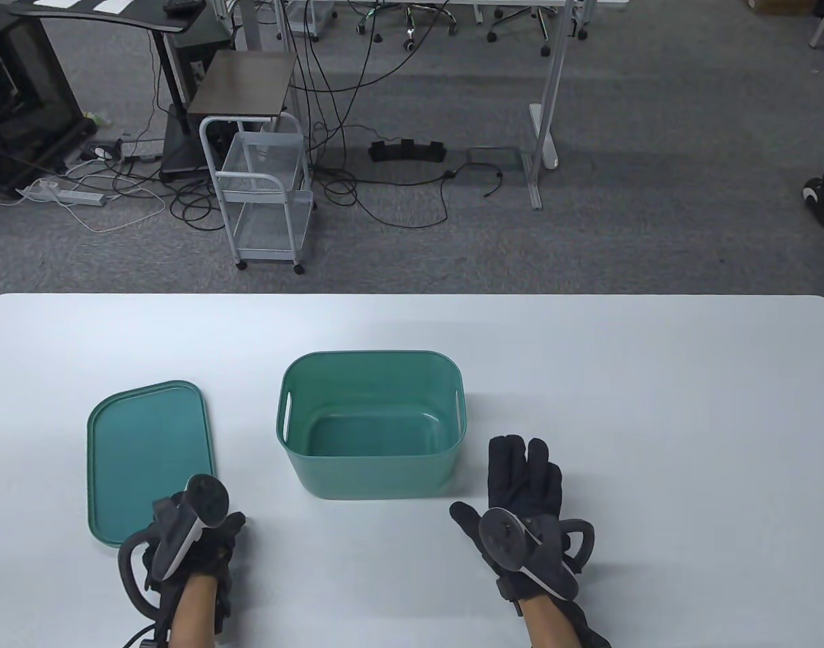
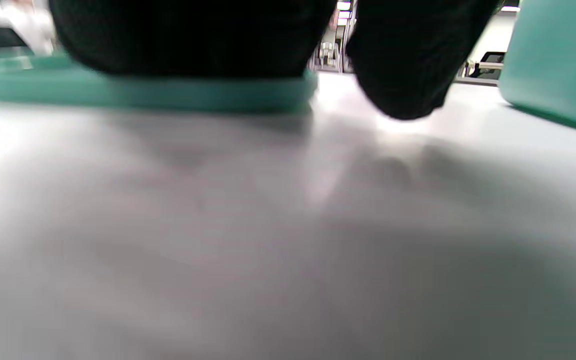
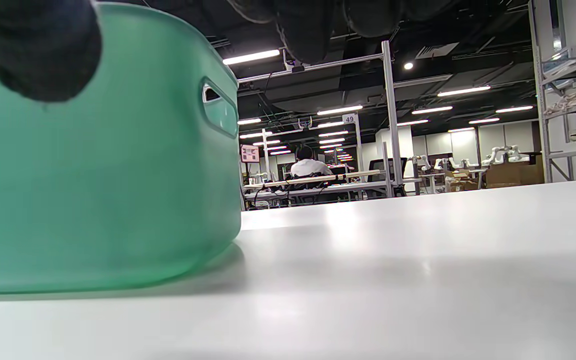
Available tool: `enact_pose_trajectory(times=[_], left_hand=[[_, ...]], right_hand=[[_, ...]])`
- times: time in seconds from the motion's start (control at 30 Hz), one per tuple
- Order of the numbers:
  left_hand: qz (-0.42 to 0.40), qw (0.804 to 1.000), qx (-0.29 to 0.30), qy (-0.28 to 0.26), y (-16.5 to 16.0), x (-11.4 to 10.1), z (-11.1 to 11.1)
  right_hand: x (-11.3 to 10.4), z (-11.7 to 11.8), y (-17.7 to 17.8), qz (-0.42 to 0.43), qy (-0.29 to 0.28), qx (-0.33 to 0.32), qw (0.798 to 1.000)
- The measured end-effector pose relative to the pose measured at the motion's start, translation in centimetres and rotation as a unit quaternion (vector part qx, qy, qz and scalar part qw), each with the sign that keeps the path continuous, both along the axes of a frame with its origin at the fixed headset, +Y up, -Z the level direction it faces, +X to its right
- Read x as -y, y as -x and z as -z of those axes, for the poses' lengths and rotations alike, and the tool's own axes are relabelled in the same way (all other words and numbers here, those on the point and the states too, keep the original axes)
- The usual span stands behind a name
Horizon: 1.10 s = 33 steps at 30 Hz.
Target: Cover the plastic storage box
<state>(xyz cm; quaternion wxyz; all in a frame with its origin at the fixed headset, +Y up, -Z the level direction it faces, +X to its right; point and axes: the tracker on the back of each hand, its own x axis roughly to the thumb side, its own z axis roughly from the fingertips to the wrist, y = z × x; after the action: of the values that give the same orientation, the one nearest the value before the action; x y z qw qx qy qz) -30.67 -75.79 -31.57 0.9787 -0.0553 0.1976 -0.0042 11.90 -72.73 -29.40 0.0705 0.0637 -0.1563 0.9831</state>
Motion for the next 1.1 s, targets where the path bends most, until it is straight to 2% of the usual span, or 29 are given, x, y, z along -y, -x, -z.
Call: enact_pose_trajectory(times=[0.1,0.17,0.33,0.43,0.5,0.6,0.67,0.8,0.93,1.03,1.1], left_hand=[[0.048,0.999,0.012,-0.014,-0.5,0.2,0.2],[0.055,0.998,0.019,0.0,-0.8,0.3,0.5],[0.058,0.994,0.086,0.044,-1.5,0.1,1.5],[0.126,0.987,0.095,0.023,-2.4,-0.9,1.5],[0.163,0.982,0.097,-0.01,-2.4,-2.4,1.5],[0.211,0.969,0.087,-0.092,-2.0,-6.2,1.2],[0.252,0.953,0.087,-0.147,-1.8,-9.0,0.9],[0.262,0.925,0.105,-0.255,-2.3,-14.1,-0.1],[0.202,0.887,0.133,-0.393,-4.0,-18.0,-1.7],[0.151,0.855,0.145,-0.475,-5.4,-19.2,-2.9],[0.088,0.833,0.151,-0.525,-6.8,-19.2,-4.0]], right_hand=[[0.1,0.1,0.0,0.004,0.001,-0.001,1.0],[0.1,0.0,-0.1,0.006,0.003,-0.001,1.0],[0.1,0.1,-0.5,0.022,0.005,0.002,1.0],[0.1,0.1,-0.4,0.025,0.009,0.0,1.0],[0.1,0.1,-0.4,0.025,0.01,-0.002,1.0],[0.1,0.1,-0.3,0.029,0.011,-0.006,1.0],[0.1,0.2,-0.3,0.028,0.01,-0.008,1.0],[0.1,0.2,-0.3,0.033,0.01,-0.01,0.999],[0.0,0.2,-0.3,0.031,0.006,-0.009,0.999],[0.0,0.2,-0.4,0.034,0.005,-0.008,0.999],[0.0,0.2,-0.4,0.034,0.006,-0.005,0.999]])
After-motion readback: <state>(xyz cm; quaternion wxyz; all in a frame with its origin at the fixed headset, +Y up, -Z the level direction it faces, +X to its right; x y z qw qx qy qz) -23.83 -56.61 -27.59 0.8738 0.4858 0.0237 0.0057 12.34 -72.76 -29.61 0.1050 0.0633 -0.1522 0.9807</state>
